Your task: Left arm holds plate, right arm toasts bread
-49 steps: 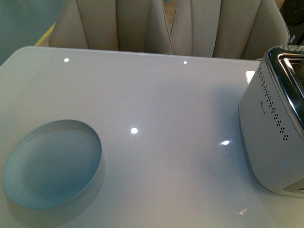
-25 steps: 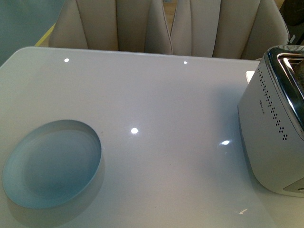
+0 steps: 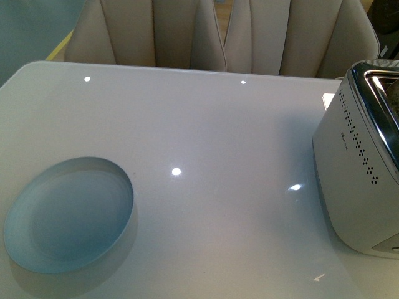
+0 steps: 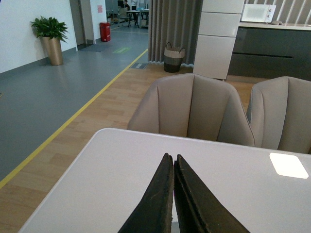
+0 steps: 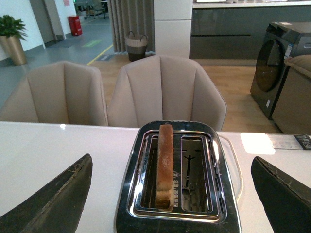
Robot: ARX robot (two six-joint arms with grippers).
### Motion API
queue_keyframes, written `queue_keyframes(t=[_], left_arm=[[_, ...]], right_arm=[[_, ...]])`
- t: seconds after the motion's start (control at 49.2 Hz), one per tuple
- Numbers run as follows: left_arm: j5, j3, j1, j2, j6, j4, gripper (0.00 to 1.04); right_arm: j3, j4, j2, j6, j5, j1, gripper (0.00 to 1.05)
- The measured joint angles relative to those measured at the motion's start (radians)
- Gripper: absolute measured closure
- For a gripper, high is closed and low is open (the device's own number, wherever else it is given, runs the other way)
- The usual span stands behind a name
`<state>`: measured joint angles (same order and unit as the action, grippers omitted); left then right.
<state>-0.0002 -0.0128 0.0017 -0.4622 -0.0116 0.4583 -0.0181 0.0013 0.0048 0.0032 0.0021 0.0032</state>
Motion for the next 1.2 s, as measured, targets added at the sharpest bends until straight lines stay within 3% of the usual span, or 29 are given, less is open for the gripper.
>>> queue_keyframes(t=[0.61, 0.712, 1.017, 1.2], left_arm=[[0.0, 0.0, 0.0, 0.286, 0.0, -0.283, 1.02], [0.0, 0.0, 0.0, 0.438, 0.0, -0.449, 1.02], [0.0, 0.0, 0.0, 0.456, 0.0, -0.457, 1.02], [0.0, 0.0, 0.0, 0.456, 0.001, -0.457, 0.74]], right_arm=[[0.0, 0.0, 0.0, 0.0, 0.0, 0.0, 0.09], [0.0, 0.0, 0.0, 0.0, 0.0, 0.0, 0.09], [0.0, 0.0, 0.0, 0.0, 0.0, 0.0, 0.09], [0.0, 0.0, 0.0, 0.0, 0.0, 0.0, 0.09]])
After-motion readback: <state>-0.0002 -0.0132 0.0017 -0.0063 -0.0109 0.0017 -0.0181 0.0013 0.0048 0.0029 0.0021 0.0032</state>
